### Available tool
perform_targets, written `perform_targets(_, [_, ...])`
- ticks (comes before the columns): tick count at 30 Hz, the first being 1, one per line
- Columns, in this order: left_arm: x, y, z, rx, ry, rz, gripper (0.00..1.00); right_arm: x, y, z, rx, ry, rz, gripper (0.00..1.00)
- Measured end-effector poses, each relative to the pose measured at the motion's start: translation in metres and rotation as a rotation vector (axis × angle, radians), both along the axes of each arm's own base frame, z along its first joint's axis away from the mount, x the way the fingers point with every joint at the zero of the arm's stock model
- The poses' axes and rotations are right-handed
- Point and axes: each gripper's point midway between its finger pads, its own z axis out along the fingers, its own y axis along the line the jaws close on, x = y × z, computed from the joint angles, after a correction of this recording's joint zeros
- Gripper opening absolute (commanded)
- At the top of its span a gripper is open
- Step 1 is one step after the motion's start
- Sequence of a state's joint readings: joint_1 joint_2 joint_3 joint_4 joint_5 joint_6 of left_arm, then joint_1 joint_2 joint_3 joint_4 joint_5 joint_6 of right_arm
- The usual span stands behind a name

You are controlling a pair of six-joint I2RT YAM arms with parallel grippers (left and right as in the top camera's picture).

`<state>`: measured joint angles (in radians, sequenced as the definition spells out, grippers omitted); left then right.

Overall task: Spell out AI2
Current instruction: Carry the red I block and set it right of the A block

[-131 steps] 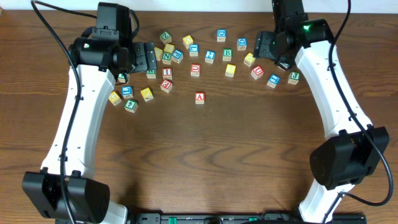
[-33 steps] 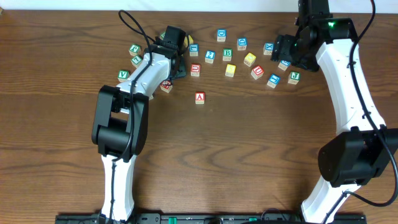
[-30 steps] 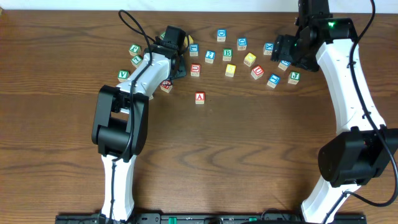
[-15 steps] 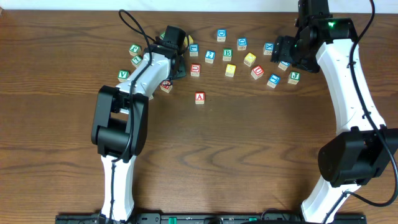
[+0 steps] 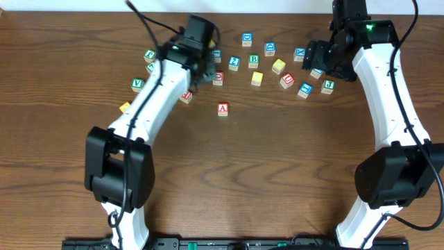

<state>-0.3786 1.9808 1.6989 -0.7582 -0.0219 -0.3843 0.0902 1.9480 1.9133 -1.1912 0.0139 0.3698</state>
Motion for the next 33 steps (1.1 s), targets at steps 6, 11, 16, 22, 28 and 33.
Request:
perform_targets(6, [-0.036,-0.048,-0.012,-0.023,0.092,-0.125,0.34,-0.003,-0.001,-0.001,-0.009,0.013,0.007,0.86])
perform_targets(11, [-0.058,-0.086,-0.016,-0.026,0.106,-0.22,0.34,-0.006,-0.002,-0.002,-0.015,0.024,0.012,0.86])
perform_targets(16, [-0.075,-0.114,-0.031,-0.02,0.132,-0.287,0.34,-0.008,-0.002,-0.003,-0.02,0.035,0.02,0.86])
perform_targets(22, [-0.081,-0.118,-0.061,0.006,0.195,-0.288,0.34,-0.011,-0.003,-0.004,-0.029,0.047,0.032,0.86])
perform_targets(28, [-0.079,-0.112,-0.085,0.041,0.228,-0.231,0.34,-0.013,-0.003,-0.004,-0.03,0.056,0.035,0.86])
perform_targets(33, [-0.068,-0.11,-0.091,0.061,0.193,-0.187,0.34,-0.016,-0.004,-0.005,-0.031,0.068,0.036,0.86])
